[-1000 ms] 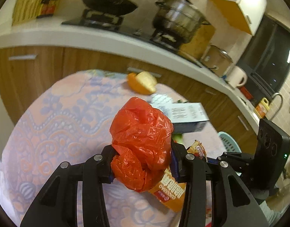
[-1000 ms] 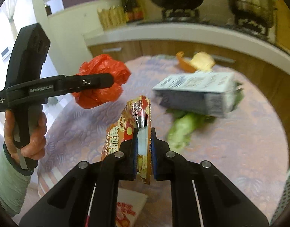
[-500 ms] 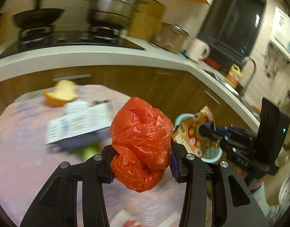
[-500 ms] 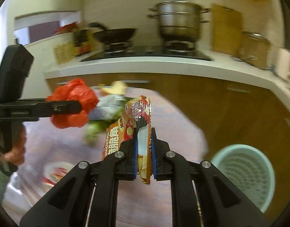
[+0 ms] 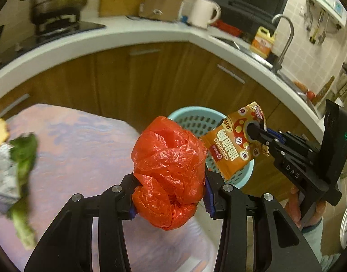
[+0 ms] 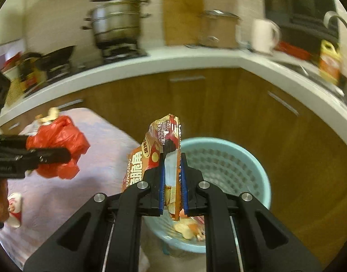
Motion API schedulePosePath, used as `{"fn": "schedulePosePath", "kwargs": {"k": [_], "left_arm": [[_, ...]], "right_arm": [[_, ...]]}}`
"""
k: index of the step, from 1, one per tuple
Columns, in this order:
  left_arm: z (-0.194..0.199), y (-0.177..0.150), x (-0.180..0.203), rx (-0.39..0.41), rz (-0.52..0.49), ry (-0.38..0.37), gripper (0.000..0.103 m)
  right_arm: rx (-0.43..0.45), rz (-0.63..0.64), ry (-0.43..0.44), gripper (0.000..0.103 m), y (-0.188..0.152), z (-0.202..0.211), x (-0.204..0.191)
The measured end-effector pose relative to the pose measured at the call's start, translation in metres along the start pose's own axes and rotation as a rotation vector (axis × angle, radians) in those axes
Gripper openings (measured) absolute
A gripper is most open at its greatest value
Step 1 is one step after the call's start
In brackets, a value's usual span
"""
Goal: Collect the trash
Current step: 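Carry the red bag and snack bag over the blue basket, then open both tools to drop the red bag and snack bag into the basket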
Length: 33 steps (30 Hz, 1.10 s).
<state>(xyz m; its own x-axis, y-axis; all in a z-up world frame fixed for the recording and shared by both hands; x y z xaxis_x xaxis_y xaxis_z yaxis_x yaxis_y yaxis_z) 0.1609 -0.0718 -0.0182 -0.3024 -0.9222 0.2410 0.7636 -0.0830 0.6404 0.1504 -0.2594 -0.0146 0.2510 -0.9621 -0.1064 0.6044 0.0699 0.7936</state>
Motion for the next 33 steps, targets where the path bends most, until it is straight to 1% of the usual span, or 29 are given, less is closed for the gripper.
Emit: {"fn": "schedulePosePath", "kwargs": {"k": [3, 7, 11, 13, 15, 16, 17, 18, 19, 20, 22, 25, 27, 29, 31, 33], "left_arm": [[-0.025, 0.005, 0.016, -0.025, 0.01, -0.012, 0.042], [-0.054, 0.009, 0.039, -0.057, -0.002, -0.037, 0.043], [-0.075, 0.008, 0.049, -0.077, 0.008, -0.054, 0.045], [-0.083, 0.006, 0.05, -0.088, 0.02, -0.056, 0.045], [-0.094, 0.005, 0.05, -0.099, 0.023, -0.051, 0.047], [-0.098, 0.005, 0.051, -0.102, 0.023, -0.042, 0.054], [-0.098, 0.004, 0.051, -0.102, 0.023, -0.032, 0.062], [-0.098, 0.004, 0.051, -0.096, 0.018, -0.031, 0.066], [-0.098, 0.004, 0.054, -0.09, 0.015, -0.036, 0.072], [-0.098, 0.005, 0.055, -0.086, 0.012, -0.038, 0.075], [-0.098, 0.006, 0.055, -0.085, 0.011, -0.032, 0.075], [-0.097, 0.006, 0.055, -0.09, 0.024, -0.038, 0.075], [-0.091, 0.006, 0.053, -0.077, 0.035, -0.053, 0.075], [-0.084, 0.007, 0.055, -0.063, 0.025, -0.053, 0.075], [-0.076, 0.008, 0.055, -0.048, 0.014, -0.05, 0.075], [-0.062, 0.009, 0.053, -0.028, 0.028, -0.071, 0.075]], "right_arm": [[-0.051, -0.064, -0.056, 0.01, -0.009, -0.014, 0.023], [-0.115, -0.124, -0.129, 0.01, -0.021, -0.032, 0.048], [-0.172, -0.141, -0.206, 0.01, -0.029, -0.05, 0.06], [-0.2, -0.173, -0.205, 0.01, -0.035, -0.058, 0.069], [-0.208, -0.195, -0.214, 0.011, -0.037, -0.061, 0.077], [-0.219, -0.212, -0.216, 0.011, -0.039, -0.064, 0.082], [-0.227, -0.222, -0.215, 0.011, -0.042, -0.065, 0.086], [-0.235, -0.232, -0.218, 0.012, -0.044, -0.067, 0.089], [-0.238, -0.237, -0.221, 0.012, -0.044, -0.068, 0.091], [-0.244, -0.246, -0.218, 0.012, -0.046, -0.07, 0.094], [-0.259, -0.258, -0.207, 0.013, -0.05, -0.075, 0.097], [-0.272, -0.257, -0.24, 0.013, -0.055, -0.08, 0.101], [-0.274, -0.269, -0.235, 0.013, -0.056, -0.082, 0.105], [-0.264, -0.272, -0.23, 0.014, -0.055, -0.079, 0.104], [-0.249, -0.263, -0.223, 0.018, -0.051, -0.074, 0.099], [-0.218, -0.247, -0.208, 0.026, -0.044, -0.065, 0.089]]}}
Point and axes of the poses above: each gripper's, at about its wrist camera, not at the fingertips, and z roughly against the way its jaws point, x to its right, y to its top, the point moved 4 cm from there along -z, roughly the way its jaws point, and after that the axes turned 2 degrees about x, right-handed, at the moved point
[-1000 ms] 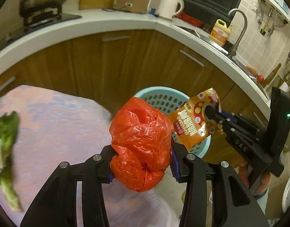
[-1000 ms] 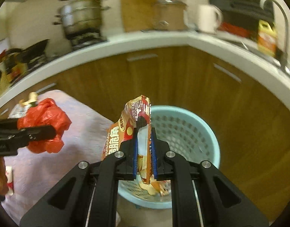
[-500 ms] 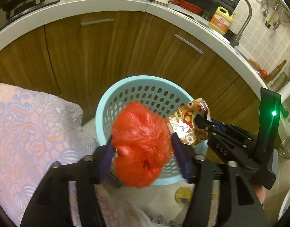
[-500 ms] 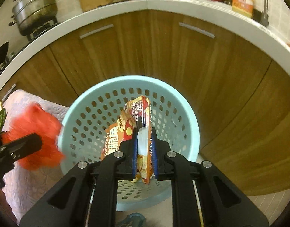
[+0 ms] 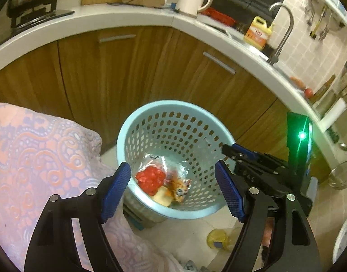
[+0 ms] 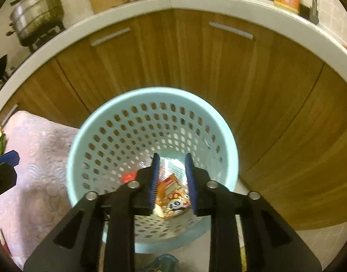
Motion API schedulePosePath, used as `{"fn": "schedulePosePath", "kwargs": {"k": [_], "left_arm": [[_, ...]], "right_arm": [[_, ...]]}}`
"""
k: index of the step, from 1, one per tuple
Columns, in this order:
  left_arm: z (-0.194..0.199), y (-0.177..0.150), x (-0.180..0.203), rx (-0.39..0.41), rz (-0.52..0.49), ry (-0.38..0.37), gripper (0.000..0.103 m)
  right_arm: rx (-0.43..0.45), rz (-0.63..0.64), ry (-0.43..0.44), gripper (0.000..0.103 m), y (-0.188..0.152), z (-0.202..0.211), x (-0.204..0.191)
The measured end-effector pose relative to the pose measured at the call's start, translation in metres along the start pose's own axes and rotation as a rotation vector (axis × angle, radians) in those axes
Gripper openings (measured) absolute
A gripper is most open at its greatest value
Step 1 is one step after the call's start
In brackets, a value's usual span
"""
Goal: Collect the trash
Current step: 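Open both tools to drop the red bag and snack bag into the basket, then move the left tool to the white-red paper cup and grasp it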
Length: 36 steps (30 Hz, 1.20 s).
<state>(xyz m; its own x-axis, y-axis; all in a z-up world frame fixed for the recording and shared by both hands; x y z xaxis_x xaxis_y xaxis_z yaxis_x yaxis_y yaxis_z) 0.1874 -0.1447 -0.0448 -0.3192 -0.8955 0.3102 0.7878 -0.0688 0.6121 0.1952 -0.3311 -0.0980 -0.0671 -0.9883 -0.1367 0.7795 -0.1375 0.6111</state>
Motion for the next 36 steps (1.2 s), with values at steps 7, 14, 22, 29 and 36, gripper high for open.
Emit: {"fn": "schedulePosePath", "kwargs": {"k": [7, 14, 22, 29, 36], "left_arm": [[0.072, -0.001, -0.001, 0.111, -0.016, -0.007, 0.079], [0.176, -0.022, -0.031, 0.267, -0.035, 0.09, 0.082], [0.257, -0.096, -0.095, 0.347, -0.02, 0.37, 0.089], [0.268, -0.169, -0.127, 0.295, 0.062, 0.416, 0.089], [0.231, -0.217, -0.123, 0.168, -0.012, 0.465, 0.087]], "right_arm": [[0.156, 0.071, 0.117, 0.047, 0.021, 0.06, -0.053], [0.258, 0.167, 0.278, 0.05, 0.015, 0.115, -0.12], [0.263, 0.33, 0.431, 0.05, -0.017, 0.144, -0.207], [0.201, 0.44, 0.545, 0.05, -0.067, 0.132, -0.274], [0.123, 0.504, 0.566, 0.05, -0.099, 0.108, -0.304]]}}
Point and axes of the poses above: each gripper's, at about its wrist camera, not at the fingertips, and z roughly against the way its jaws point, x to its right, y to its top, the point moved 4 cm from there along -z, roughly the way its jaws point, and after that the axes turned 2 degrees about x, right-handed, at the moved point
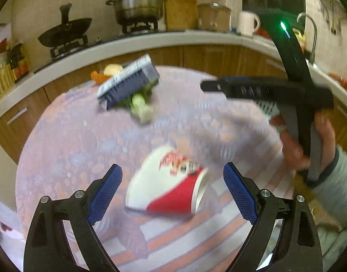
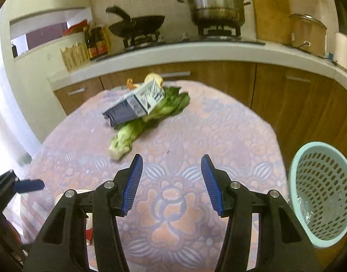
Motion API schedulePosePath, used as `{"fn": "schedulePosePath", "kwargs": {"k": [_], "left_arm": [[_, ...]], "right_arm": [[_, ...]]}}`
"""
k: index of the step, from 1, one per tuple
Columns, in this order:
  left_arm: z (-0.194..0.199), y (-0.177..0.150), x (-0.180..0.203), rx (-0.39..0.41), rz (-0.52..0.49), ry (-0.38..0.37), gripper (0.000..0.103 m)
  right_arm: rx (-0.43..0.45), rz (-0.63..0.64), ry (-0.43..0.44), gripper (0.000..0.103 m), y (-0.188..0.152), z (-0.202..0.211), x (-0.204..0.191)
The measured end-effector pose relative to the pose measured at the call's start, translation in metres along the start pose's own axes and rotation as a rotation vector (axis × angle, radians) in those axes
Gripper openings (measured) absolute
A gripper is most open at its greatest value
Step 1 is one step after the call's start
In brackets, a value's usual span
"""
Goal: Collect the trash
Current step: 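Move the left tool to the white-red paper cup and grasp it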
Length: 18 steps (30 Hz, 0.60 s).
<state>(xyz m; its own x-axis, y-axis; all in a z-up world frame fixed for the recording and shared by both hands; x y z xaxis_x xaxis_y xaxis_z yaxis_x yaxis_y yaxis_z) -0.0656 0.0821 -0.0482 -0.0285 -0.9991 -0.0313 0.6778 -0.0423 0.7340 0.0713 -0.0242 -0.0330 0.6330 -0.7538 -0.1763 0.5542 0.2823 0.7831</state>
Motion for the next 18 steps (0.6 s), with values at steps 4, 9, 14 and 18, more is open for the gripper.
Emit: {"fn": "schedulePosePath", "kwargs": {"k": [4, 9, 14, 18], "left_arm": [[-0.01, -0.019, -0.012, -0.069, -0.028, 0.059, 0.081], [-0.008, -0.024, -0.044, -0.078, 0.044, 0.107, 0.076], [-0.012, -0.028, -0.096, -0.092, 0.184, 0.174, 0.072], [-0.005, -0.034, -0.107, -0.094, 0.311, 0.038, 0.071]], "right_arm": [[-0.034, -0.006, -0.001, 0.05, -0.008, -0.011, 0.005], [-0.048, -0.021, 0.023, 0.05, -0.007, -0.016, 0.008], [-0.06, 0.018, 0.027, 0.053, -0.009, -0.018, 0.002], [-0.06, 0.037, 0.02, 0.056, -0.01, -0.018, -0.001]]}}
Point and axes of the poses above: each gripper's, at about its wrist camera, not at the fingertips, and z roughly against the way its jaws point, x to its right, y to its top, the point moved 4 cm from there along -z, roughly the way its jaws point, and after that the axes turned 2 degrees about x, right-handed, at the moved point
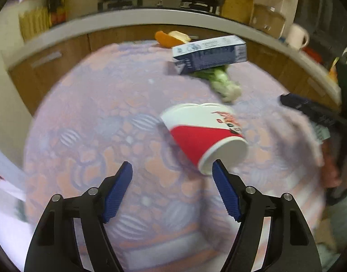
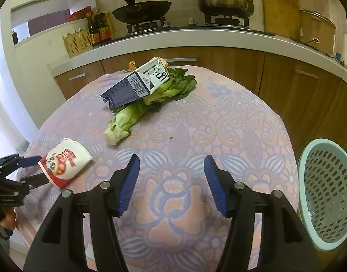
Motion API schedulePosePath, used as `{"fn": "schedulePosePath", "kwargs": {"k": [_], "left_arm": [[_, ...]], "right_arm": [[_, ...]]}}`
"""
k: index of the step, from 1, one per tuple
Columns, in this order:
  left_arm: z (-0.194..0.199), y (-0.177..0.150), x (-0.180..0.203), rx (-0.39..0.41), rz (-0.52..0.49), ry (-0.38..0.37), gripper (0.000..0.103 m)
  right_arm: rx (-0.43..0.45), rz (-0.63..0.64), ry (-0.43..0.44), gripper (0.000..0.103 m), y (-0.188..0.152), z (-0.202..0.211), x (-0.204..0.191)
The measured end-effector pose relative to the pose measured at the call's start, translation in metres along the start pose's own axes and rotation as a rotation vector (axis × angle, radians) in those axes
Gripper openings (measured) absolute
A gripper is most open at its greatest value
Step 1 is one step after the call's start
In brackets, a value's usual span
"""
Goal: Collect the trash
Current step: 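Move the left tool to the white-red paper cup and grasp it, then grasp the bok choy stalk with the right tool while the left holds the cup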
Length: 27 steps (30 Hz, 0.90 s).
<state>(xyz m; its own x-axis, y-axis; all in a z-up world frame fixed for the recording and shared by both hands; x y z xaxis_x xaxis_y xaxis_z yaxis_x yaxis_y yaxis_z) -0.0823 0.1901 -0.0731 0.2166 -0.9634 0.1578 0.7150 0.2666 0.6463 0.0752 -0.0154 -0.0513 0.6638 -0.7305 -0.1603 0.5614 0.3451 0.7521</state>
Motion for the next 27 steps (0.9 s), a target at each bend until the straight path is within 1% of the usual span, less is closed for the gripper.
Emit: {"fn": "schedulePosePath", "kwargs": {"k": [3, 5, 6, 8, 10, 12, 13, 14, 15, 16, 17, 18, 19, 22, 25, 27], "left_arm": [[0.007, 0.002, 0.014, 0.005, 0.028, -0.092, 0.077], [0.008, 0.007, 0.024, 0.012, 0.046, -0.124, 0.084], [0.005, 0.009, 0.03, 0.012, 0.058, -0.124, 0.084], [-0.003, 0.014, 0.039, -0.003, 0.06, -0.106, 0.085], [-0.017, 0.018, 0.045, -0.029, 0.048, -0.021, 0.085], [-0.028, 0.021, 0.043, -0.042, 0.054, 0.085, 0.082], [-0.03, 0.023, 0.043, -0.036, 0.062, 0.112, 0.081], [-0.031, 0.024, 0.042, -0.033, 0.067, 0.121, 0.079], [-0.032, 0.025, 0.042, -0.035, 0.071, 0.12, 0.077], [-0.033, 0.026, 0.043, -0.041, 0.073, 0.112, 0.075], [-0.033, 0.026, 0.044, -0.043, 0.065, 0.113, 0.074], [-0.032, 0.026, 0.044, -0.044, 0.06, 0.112, 0.074], [-0.031, 0.026, 0.044, -0.045, 0.057, 0.109, 0.073], [-0.031, 0.028, 0.041, -0.041, 0.063, 0.095, 0.071], [-0.027, 0.028, 0.032, -0.015, 0.111, 0.074, 0.067], [-0.024, 0.03, 0.025, 0.011, 0.144, 0.043, 0.065]], "right_arm": [[-0.002, 0.003, -0.001, 0.056, 0.0, -0.001, 0.0], [-0.003, 0.005, 0.0, 0.056, 0.0, -0.001, 0.0], [-0.003, 0.005, 0.0, 0.056, 0.0, -0.001, 0.0], [-0.002, 0.007, -0.001, 0.056, 0.0, -0.001, -0.001], [0.0, 0.006, 0.002, 0.056, 0.0, -0.001, -0.001], [-0.002, 0.006, 0.006, 0.056, 0.0, -0.001, -0.001], [-0.009, 0.006, 0.009, 0.056, 0.001, -0.001, -0.002], [-0.024, 0.006, 0.019, 0.056, 0.001, -0.003, -0.004], [-0.049, -0.005, 0.046, 0.056, 0.002, -0.005, -0.006], [-0.072, -0.027, 0.09, 0.056, 0.003, -0.005, -0.009], [-0.084, -0.061, 0.16, 0.056, 0.009, -0.002, -0.014], [-0.08, -0.068, 0.183, 0.056, 0.015, 0.0, -0.018], [-0.073, -0.06, 0.186, 0.056, 0.022, 0.002, -0.024], [-0.072, -0.022, 0.159, 0.056, 0.038, -0.003, -0.042], [-0.097, -0.019, 0.129, 0.056, 0.046, -0.022, -0.056], [-0.112, -0.026, 0.118, 0.056, 0.046, -0.036, -0.063]]}}
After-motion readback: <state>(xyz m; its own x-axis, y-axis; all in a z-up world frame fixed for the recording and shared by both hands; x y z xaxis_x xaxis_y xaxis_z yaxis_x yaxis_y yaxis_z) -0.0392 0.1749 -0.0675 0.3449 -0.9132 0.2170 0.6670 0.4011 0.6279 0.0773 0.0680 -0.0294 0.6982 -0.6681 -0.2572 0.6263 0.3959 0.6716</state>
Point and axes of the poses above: each gripper's, at about its wrist camera, not at the fingertips, and z roughly against the way its jaws point, x to its right, y to its top, the point moved 4 cm from there along -z, roughly the way its jaws point, and after that the axes turned 2 degrees about x, right-handed, at the moved point
